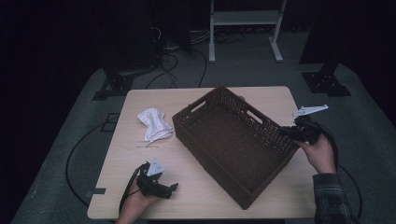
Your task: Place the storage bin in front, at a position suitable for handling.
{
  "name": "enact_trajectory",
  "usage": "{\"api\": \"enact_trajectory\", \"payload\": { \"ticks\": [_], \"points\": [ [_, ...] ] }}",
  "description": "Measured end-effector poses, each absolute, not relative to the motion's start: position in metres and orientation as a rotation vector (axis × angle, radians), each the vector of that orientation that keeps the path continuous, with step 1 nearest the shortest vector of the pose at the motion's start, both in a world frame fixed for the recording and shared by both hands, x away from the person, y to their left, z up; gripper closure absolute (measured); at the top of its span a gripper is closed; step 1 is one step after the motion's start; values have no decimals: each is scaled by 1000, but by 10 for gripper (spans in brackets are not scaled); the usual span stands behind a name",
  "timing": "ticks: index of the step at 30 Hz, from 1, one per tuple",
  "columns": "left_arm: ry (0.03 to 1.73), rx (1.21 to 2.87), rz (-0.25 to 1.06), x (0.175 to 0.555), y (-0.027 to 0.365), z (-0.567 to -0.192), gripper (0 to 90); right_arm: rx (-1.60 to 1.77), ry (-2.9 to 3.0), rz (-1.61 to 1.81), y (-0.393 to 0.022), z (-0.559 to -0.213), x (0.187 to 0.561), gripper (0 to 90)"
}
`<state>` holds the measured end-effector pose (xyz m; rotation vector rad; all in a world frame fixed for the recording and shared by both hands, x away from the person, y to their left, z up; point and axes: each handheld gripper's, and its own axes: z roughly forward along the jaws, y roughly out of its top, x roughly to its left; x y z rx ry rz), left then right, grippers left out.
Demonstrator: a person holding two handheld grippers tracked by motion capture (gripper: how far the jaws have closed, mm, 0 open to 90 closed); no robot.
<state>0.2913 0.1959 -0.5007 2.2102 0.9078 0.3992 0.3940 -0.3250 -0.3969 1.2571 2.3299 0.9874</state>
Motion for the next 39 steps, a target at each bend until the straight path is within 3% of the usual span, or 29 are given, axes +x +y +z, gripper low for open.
{"api": "enact_trajectory", "payload": {
  "ticks": [29, 31, 32, 34, 39],
  "points": [
    [899, 2204, 399, 292, 195, -501, 0, 1376, 2227, 917, -373, -396, 448, 798],
    [896, 2206, 399, 292, 195, -501, 0, 1370, 2225, 916, -374, -396, 448, 755],
    [896, 2206, 400, 292, 195, -501, 0, 1373, 2205, 894, -373, -395, 446, 680],
    [895, 2206, 400, 292, 195, -501, 0, 1367, 2176, 875, -372, -393, 443, 617],
    [892, 2208, 402, 292, 195, -501, 0, 1333, 2116, 863, -368, -378, 429, 532]
  ]
}}
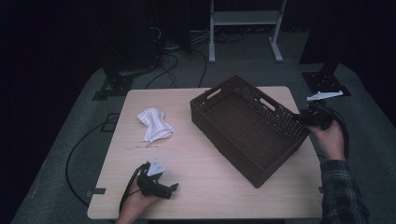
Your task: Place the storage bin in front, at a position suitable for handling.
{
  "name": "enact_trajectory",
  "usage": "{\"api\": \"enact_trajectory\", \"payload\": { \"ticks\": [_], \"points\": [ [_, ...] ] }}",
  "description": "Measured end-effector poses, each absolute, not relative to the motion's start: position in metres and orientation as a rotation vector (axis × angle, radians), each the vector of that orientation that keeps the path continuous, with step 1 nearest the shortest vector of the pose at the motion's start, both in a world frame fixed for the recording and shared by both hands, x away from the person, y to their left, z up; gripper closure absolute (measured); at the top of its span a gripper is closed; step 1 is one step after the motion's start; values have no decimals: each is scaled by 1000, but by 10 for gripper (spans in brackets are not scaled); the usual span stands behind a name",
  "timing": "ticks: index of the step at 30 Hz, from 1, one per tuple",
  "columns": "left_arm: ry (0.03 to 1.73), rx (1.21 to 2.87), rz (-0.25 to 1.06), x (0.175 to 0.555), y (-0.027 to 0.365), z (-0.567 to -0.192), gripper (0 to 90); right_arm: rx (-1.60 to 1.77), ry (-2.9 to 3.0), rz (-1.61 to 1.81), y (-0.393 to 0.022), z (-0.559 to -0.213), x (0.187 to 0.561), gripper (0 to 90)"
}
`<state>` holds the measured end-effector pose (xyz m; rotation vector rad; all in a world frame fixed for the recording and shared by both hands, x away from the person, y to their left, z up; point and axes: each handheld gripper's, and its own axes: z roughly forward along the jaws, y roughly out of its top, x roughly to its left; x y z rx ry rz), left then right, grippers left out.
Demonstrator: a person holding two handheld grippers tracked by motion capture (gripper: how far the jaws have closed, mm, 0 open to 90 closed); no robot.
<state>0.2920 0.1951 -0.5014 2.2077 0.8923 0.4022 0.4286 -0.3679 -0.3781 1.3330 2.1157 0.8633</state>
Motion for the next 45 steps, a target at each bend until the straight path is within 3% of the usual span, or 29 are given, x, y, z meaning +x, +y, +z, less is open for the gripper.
{"api": "enact_trajectory", "payload": {
  "ticks": [7, 18, 29, 45],
  "points": [
    [893, 2206, 401, 292, 195, -501, 0, 1277, 2110, 927, -349, -358, 402, 504],
    [895, 2208, 398, 292, 195, -501, 0, 1161, 2290, 1127, -291, -358, 362, 519],
    [889, 2212, 391, 291, 195, -501, 0, 1047, 2412, 1167, -245, -369, 341, 519],
    [884, 2216, 393, 291, 195, -501, 0, 972, 2530, 1199, -214, -380, 324, 519]
  ]
}}
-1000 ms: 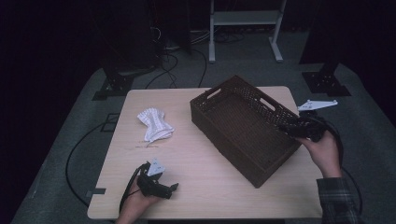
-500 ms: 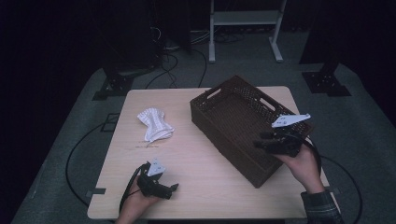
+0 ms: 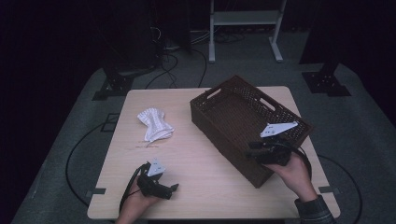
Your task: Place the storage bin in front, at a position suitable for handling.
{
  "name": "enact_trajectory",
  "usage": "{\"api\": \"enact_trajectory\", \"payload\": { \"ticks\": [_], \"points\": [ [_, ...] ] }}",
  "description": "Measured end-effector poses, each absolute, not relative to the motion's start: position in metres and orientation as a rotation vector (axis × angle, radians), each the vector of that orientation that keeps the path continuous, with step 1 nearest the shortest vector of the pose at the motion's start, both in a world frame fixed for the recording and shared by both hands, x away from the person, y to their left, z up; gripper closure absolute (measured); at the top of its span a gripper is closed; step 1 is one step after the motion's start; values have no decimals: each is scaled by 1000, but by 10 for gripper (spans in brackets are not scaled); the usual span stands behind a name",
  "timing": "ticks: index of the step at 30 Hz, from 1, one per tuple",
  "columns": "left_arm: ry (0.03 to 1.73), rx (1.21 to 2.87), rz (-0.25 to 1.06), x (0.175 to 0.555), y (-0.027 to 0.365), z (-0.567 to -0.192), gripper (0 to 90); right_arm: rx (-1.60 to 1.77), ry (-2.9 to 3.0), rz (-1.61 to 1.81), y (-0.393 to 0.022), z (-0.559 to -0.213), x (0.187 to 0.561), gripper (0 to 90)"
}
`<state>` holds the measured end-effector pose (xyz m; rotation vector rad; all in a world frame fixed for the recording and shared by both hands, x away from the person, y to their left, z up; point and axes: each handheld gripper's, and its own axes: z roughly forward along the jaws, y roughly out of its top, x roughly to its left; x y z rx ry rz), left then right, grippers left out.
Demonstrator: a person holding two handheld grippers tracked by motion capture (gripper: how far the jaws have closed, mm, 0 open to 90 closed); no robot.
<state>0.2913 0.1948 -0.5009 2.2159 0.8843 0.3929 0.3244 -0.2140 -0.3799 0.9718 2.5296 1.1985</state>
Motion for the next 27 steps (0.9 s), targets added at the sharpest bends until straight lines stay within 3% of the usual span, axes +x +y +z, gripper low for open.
{"api": "enact_trajectory", "payload": {
  "ticks": [7, 18, 27],
  "points": [
    [884, 2217, 392, 291, 195, -501, 0, 955, 2561, 1136, -203, -385, 323, 580],
    [883, 2216, 392, 291, 195, -501, 0, 953, 2576, 1067, -195, -392, 324, 749],
    [884, 2217, 391, 291, 195, -501, 0, 937, 2559, 1021, -190, -391, 322, 783]
  ]
}}
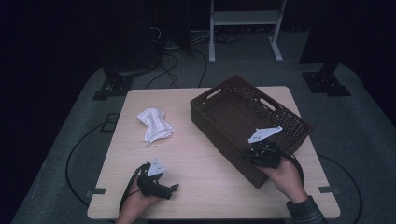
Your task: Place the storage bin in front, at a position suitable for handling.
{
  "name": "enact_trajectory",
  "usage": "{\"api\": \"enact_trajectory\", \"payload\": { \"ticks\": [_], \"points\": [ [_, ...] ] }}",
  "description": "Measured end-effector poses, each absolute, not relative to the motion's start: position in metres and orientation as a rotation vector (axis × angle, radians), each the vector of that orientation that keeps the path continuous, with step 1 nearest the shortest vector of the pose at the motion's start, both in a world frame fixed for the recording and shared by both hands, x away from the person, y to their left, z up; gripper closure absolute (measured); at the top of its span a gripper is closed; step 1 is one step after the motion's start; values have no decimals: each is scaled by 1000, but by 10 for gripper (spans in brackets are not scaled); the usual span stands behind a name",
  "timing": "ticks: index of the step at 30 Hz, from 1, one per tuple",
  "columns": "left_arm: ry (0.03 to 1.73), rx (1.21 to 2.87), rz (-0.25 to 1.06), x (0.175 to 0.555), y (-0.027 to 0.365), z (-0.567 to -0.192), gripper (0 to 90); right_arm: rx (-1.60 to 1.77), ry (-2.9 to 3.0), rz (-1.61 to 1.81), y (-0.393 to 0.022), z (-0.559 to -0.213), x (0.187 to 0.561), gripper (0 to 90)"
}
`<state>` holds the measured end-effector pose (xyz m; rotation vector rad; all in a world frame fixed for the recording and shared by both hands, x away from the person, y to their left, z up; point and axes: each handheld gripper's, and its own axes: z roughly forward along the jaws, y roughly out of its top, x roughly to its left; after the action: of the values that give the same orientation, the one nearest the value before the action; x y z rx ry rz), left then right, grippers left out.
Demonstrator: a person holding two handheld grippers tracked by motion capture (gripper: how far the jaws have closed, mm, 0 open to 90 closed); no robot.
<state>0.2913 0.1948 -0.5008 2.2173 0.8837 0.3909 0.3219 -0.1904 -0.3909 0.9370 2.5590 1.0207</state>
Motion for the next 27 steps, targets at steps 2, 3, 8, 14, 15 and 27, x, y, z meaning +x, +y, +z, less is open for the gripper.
{"api": "enact_trajectory", "payload": {
  "ticks": [2, 3, 8, 14, 15, 27],
  "points": [
    [884, 2217, 390, 291, 195, -501, 0, 918, 2561, 1006, -191, -390, 324, 788],
    [884, 2217, 390, 291, 195, -501, 0, 918, 2561, 1006, -191, -390, 324, 788],
    [887, 2213, 389, 291, 195, -501, 0, 909, 2555, 999, -195, -390, 331, 803],
    [887, 2213, 389, 291, 195, -501, 0, 868, 2561, 1003, -194, -391, 339, 805],
    [887, 2213, 390, 291, 195, -501, 0, 856, 2559, 997, -192, -391, 340, 805],
    [887, 2217, 389, 292, 194, -501, 0, 766, 2615, 1022, -187, -391, 335, 817]
  ]
}}
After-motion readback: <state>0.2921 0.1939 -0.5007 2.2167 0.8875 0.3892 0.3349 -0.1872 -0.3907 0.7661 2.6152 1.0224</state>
